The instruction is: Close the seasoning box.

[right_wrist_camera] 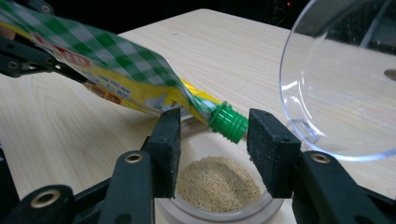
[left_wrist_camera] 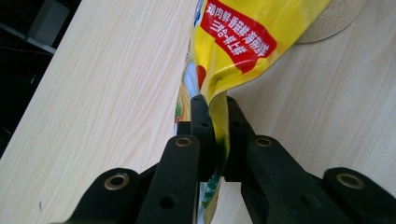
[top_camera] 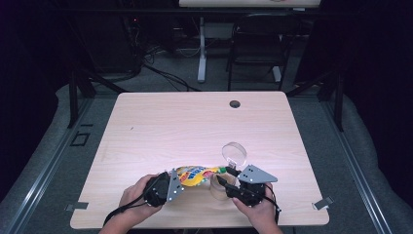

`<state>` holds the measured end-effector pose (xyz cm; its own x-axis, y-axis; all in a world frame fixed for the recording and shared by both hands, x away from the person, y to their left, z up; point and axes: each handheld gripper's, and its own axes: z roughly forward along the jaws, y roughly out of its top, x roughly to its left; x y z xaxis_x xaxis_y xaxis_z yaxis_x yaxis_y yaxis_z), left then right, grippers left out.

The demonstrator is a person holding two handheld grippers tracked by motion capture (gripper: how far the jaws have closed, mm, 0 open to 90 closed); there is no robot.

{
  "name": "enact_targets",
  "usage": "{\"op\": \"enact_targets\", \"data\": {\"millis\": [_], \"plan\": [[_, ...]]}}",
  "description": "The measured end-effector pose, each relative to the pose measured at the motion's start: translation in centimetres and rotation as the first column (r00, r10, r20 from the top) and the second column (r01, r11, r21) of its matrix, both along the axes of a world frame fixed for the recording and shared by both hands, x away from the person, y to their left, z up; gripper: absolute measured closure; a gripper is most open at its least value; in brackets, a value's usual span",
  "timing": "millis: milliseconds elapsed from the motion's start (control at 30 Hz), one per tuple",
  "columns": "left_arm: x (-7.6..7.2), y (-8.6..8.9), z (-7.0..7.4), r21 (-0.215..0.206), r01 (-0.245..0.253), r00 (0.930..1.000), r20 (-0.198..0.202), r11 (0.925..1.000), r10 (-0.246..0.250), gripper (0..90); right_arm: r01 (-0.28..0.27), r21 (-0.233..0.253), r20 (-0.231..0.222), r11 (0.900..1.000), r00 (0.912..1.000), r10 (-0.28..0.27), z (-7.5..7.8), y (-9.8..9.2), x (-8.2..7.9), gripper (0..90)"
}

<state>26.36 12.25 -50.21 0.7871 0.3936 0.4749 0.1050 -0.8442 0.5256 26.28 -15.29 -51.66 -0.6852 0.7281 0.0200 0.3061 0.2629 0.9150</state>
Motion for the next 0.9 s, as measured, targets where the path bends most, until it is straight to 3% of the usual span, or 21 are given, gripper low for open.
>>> {"op": "enact_targets", "data": {"millis": [300, 900], "plan": [[-0.03, 0.01, -0.12, -0.003, -0.004, 1.0, -0.004, 1.0, 0.004, 86.7, 0.003, 0.006, -0.035, 1.0, 0.9994, -0.003, -0.49, 0.03, 0.52, 52.9], [-0.06, 0.06, -0.26, -0.01, -0.004, 1.0, -0.005, 0.9999, 0.004, 86.6, 0.009, 0.025, -0.078, 1.0, 0.997, -0.007, -0.58, -0.02, 0.56, 59.3]]}}
